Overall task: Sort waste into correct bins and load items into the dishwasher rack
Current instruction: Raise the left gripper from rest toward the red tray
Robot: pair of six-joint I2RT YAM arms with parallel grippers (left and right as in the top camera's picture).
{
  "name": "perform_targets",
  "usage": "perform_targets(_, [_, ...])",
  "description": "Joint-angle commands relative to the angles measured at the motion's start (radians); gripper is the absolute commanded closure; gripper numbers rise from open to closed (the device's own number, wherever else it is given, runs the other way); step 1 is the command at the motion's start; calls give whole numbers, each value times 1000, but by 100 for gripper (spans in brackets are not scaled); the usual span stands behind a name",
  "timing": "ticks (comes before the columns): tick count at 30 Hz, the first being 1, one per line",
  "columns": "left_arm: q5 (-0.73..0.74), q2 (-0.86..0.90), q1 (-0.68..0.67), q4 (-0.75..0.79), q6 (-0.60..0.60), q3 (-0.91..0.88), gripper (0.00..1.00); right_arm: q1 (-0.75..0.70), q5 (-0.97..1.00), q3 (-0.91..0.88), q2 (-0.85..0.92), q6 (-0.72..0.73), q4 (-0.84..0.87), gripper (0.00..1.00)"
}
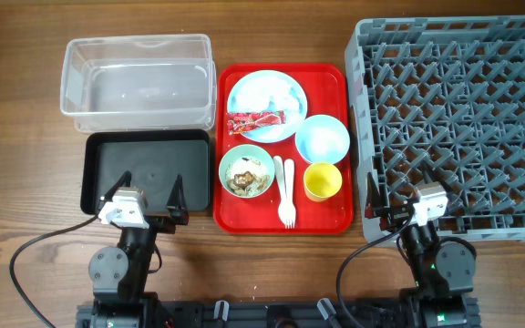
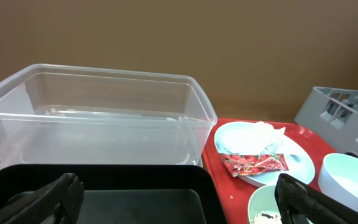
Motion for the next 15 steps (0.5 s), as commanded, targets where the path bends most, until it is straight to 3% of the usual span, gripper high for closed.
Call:
perform_targets(1, [15,-10,3,0,19,-8,0,6,10,-1,-11,-9,5,0])
perform_targets(15, [15,-10,3,0,19,-8,0,6,10,-1,-11,-9,5,1])
